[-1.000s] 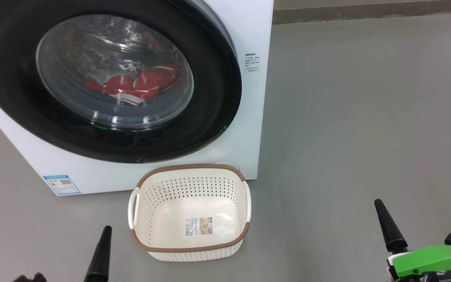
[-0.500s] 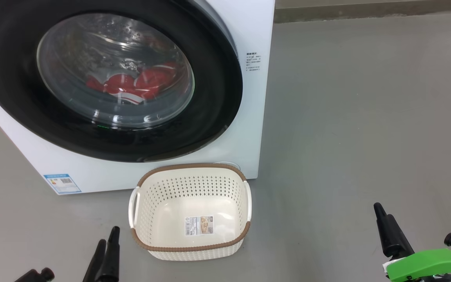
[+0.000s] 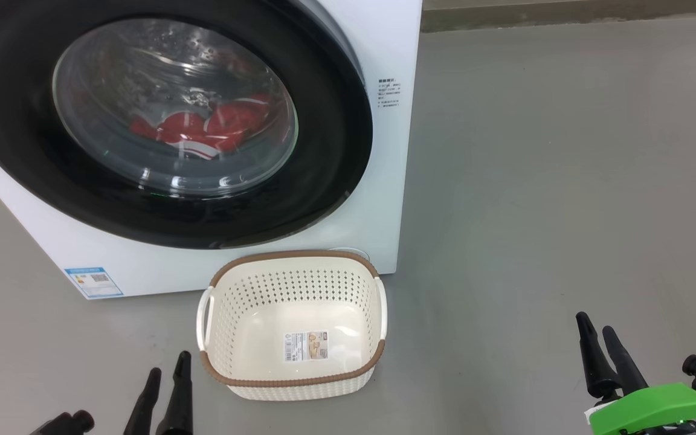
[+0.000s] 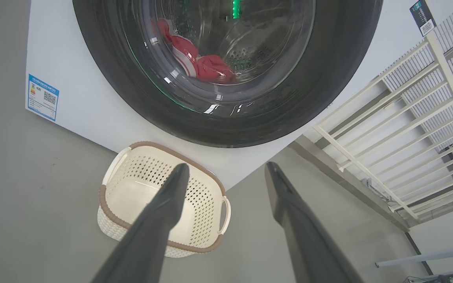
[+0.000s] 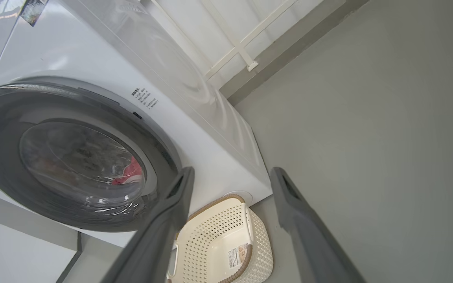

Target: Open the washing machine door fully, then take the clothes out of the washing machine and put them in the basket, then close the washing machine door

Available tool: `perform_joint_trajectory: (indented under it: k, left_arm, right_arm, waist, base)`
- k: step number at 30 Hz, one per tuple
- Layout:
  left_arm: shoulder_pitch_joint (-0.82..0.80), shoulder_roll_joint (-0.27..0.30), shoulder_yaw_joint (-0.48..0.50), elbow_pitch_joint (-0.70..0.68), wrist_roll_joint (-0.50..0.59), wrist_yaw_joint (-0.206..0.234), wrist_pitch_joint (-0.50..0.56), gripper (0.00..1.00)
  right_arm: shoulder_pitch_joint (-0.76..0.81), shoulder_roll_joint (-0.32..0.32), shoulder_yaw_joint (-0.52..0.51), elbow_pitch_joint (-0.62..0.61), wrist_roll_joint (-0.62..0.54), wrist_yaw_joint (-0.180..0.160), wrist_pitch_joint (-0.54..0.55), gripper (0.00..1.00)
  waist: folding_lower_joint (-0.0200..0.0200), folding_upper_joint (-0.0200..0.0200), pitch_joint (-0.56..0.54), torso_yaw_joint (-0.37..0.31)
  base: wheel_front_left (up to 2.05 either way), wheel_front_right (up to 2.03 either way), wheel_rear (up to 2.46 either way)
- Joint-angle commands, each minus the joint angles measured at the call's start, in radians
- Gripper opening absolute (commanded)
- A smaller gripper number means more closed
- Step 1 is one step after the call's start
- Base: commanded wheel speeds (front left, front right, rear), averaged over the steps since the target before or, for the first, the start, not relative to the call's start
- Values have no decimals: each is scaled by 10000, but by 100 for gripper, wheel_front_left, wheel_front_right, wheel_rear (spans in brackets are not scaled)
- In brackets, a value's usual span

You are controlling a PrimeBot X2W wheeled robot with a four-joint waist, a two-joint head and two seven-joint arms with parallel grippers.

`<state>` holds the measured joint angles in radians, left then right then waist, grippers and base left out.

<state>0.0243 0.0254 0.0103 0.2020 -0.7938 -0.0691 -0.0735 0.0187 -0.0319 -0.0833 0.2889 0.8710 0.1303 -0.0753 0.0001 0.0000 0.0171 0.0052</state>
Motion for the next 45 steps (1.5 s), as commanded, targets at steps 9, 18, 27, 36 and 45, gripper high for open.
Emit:
perform_joint_trajectory:
  k: [9,18,27,36,45]
  left_arm:
    - [30,179,86,-493,1362,166,-388,100]
    - [115,192,-2,-616,2457,262,-654,100]
    - [195,204,-50,-685,3470,328,-921,100]
    - [293,216,-48,-782,4441,347,-1188,100]
    - [360,229,-15,-774,5366,385,-1455,100]
  right_arm:
    - [-27,-216,206,-287,-1166,2,-385,100]
    - [33,-279,331,-274,-2104,3,-649,100]
    - [88,-334,417,-270,-3013,3,-913,100]
    - [157,-361,453,-282,-3897,3,-1178,100]
    - [231,-385,560,-211,-4747,4,-1442,100]
  waist:
    - [-1,0,20,-13]
    - [-1,0,11,-14]
    - [-1,0,10,-4]
    - [-1,0,16,-20]
    - [-1,0,52,-48]
  base:
    - [0,0,0]
    - [0,0,0]
    - [0,0,0]
    - [0,0,0]
    - [0,0,0]
